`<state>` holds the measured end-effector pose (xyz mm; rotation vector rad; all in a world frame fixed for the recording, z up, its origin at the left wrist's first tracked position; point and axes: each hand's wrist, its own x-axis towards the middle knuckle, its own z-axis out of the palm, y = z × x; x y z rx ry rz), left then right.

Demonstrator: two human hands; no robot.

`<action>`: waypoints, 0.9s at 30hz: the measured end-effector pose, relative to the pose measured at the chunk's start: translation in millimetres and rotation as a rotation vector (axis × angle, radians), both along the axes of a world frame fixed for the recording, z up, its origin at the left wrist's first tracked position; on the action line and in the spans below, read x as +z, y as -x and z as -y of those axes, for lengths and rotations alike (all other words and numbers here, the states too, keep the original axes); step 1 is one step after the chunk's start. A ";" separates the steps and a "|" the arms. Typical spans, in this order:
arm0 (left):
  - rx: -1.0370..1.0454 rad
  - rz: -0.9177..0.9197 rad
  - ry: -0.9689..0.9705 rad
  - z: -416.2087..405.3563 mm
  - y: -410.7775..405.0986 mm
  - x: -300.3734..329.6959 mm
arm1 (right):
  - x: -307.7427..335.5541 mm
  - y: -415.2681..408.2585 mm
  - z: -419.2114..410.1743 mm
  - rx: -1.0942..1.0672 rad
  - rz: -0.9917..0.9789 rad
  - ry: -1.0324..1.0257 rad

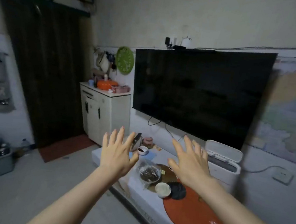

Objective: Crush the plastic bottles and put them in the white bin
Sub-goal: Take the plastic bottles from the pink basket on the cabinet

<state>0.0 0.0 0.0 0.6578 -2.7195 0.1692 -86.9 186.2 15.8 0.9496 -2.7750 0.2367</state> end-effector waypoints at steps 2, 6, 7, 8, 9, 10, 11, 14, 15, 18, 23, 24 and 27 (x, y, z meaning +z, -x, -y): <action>0.050 -0.003 0.005 26.1 2.4 -4.9 | -3.2 7.4 29.2 0.035 -0.007 0.004; 0.094 -0.032 -0.005 101.6 15.4 -10.5 | -8.0 27.8 107.9 0.104 -0.006 0.015; 0.107 -0.032 -0.005 124.2 19.5 -10.7 | -9.3 35.4 130.1 0.109 -0.009 0.013; 0.118 -0.026 0.008 146.7 22.4 -9.0 | -8.6 42.0 153.4 0.109 0.003 0.005; 0.119 -0.028 0.020 171.9 27.0 -8.1 | -9.3 49.6 178.0 0.108 0.007 0.012; 0.116 -0.032 0.027 198.2 32.2 -5.0 | -8.9 57.1 203.7 0.108 0.017 0.019; 0.114 -0.044 0.037 225.6 38.4 -1.1 | -7.6 65.4 230.3 0.110 0.028 0.029; 0.116 -0.056 0.049 308.6 58.8 13.8 | 0.8 92.1 312.0 0.100 0.047 0.044; 0.114 -0.061 0.052 335.4 66.4 17.6 | 2.5 100.6 338.6 0.091 0.047 0.055; 0.107 -0.062 0.046 401.9 90.0 22.7 | 4.1 120.3 406.1 0.077 0.059 0.061; 0.076 -0.020 0.026 484.6 130.4 6.9 | 1.7 167.6 506.4 0.097 0.064 0.044; 0.074 -0.014 0.026 503.4 139.5 3.9 | 1.8 178.7 527.9 0.103 0.064 0.045; 0.084 -0.019 0.026 567.8 173.4 -3.5 | -3.2 216.0 596.0 0.125 0.071 0.055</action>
